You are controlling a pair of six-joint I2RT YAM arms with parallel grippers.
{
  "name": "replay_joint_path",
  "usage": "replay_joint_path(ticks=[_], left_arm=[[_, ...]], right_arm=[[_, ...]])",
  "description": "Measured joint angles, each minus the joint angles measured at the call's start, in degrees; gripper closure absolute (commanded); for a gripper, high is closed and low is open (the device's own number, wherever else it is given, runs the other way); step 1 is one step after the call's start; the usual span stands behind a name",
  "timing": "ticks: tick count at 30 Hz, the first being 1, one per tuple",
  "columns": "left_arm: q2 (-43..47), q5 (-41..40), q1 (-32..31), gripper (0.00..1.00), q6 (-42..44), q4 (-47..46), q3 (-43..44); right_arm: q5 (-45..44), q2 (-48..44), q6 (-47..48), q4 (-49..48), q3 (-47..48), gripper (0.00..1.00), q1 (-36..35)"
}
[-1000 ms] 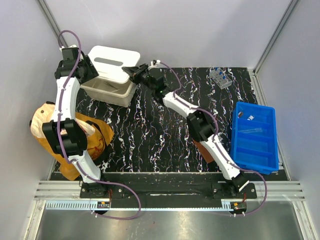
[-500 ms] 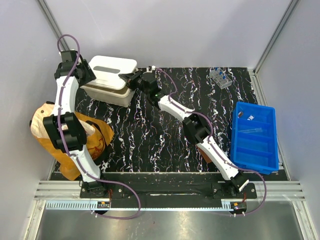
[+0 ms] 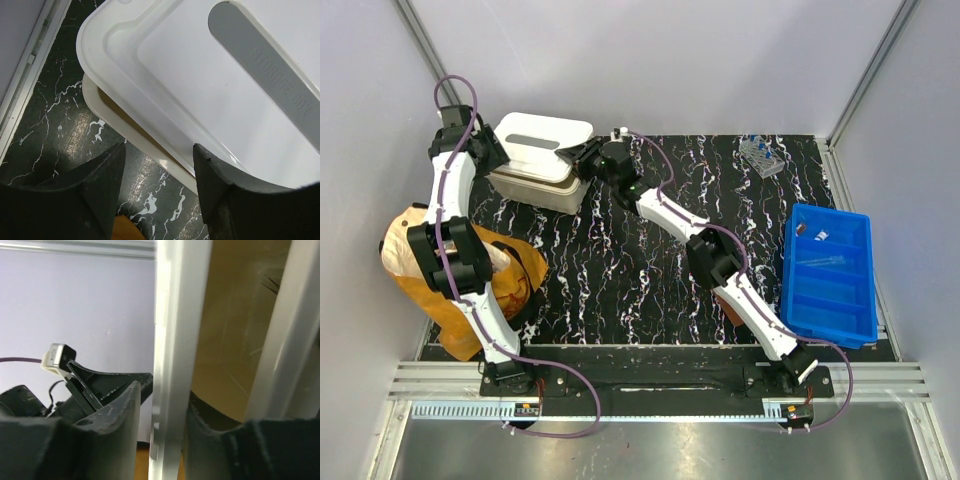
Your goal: Organize the chemistry lab equipment
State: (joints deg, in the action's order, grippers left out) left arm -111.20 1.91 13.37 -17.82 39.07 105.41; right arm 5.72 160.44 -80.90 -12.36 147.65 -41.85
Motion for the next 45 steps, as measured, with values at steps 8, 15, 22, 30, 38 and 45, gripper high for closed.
replay_joint_path(ticks=[8,15,22,30,38,45], left_arm=[[0.02,-1.55,-0.07,0.41,-0.20,0.39,0.00],[0.50,-3.82,-0.07,0.41,-0.17,1.73,0.00],[1.70,-7.45,-0.07,0.41,-0.07,3.78,0.35],[1.70,-7.39,-0.15,0.40,0.02,4.09,4.22],[1.42,-5.77,-0.24,0.39,0.87,3.52,7.02],[0.00,-4.39,-0.24,0.39,1.11,3.26,7.52]], right_arm=[[1.84,-3.54,4.98,5.09,-2.45,0.53,0.00],[2.56,-5.92,6.54,8.39,-4.59,0.50,0.00],[4.09,-6.54,7.76,10.78,-4.74,0.67,0.00],[5.77,-7.39,7.32,10.71,-4.74,0.74,0.00],[7.50,-8.81,7.21,10.03,-6.47,0.84,0.00],[8.39,-9.73,5.90,5.88,-10.67,0.81,0.22]])
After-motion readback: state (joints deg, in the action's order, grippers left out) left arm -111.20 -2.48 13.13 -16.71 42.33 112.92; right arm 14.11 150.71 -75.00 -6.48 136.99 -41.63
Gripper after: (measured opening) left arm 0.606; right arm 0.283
